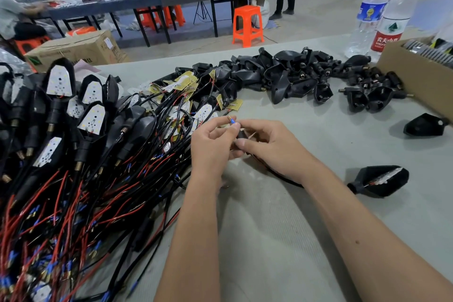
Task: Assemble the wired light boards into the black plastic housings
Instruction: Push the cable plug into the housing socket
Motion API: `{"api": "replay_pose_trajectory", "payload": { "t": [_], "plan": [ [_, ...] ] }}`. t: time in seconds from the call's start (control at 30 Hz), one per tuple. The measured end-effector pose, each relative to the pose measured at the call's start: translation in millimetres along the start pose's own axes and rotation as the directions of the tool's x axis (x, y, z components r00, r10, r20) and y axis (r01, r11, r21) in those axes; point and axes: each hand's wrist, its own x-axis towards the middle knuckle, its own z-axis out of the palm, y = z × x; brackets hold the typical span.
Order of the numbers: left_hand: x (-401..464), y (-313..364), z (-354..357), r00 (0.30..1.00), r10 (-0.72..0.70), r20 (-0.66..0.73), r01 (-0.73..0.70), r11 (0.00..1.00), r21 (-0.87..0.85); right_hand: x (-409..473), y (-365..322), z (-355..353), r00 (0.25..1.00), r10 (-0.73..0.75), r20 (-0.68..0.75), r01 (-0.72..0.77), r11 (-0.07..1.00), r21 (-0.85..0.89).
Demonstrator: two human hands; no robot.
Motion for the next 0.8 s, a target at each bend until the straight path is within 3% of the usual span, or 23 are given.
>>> {"api": "replay_pose_trajectory", "payload": {
  "t": [0.17,0.43,0.67,0.8],
  "plan": [
    [2,-2,-1,0.993,0.071,-0.094,-0.066,0.997,0.05,2,3,0,0.991,0.045,-0.129,-0.052,0.997,-0.053],
    [10,2,-15,0.985,0.062,-0.161,-0.076,0.994,-0.079,2,2,-4,0.996,0.078,-0.038,-0.081,0.993,-0.085],
    [13,5,-21,0.967,0.093,-0.237,-0.14,0.972,-0.189,5,4,-3,0.994,0.104,-0.034,-0.106,0.993,-0.052],
    [12,4,-19,0.956,0.075,-0.284,-0.149,0.956,-0.252,4,4,-2,0.996,0.071,-0.057,-0.079,0.988,-0.136]
  ]
}}
